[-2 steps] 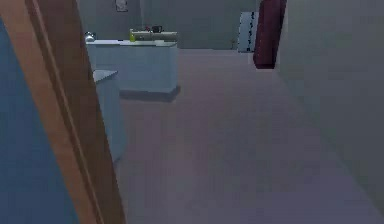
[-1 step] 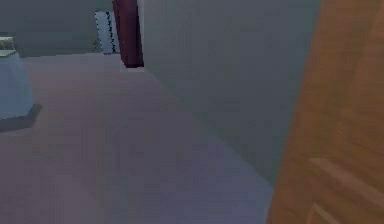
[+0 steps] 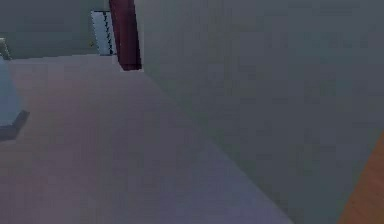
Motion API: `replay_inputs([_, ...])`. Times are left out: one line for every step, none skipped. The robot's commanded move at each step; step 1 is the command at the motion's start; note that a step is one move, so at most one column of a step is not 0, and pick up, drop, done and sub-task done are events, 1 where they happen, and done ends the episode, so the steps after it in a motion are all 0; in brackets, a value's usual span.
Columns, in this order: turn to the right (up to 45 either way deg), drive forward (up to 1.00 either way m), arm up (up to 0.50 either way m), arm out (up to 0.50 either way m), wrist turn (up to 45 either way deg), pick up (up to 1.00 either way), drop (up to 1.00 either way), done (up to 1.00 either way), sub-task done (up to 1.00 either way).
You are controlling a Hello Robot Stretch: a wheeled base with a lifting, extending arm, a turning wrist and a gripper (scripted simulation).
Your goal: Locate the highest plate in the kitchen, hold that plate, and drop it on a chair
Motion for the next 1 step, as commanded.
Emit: replay_inputs([-36.0,0.00,0.00,0.00,0.0,0.00,0.00,0.00,0.00])
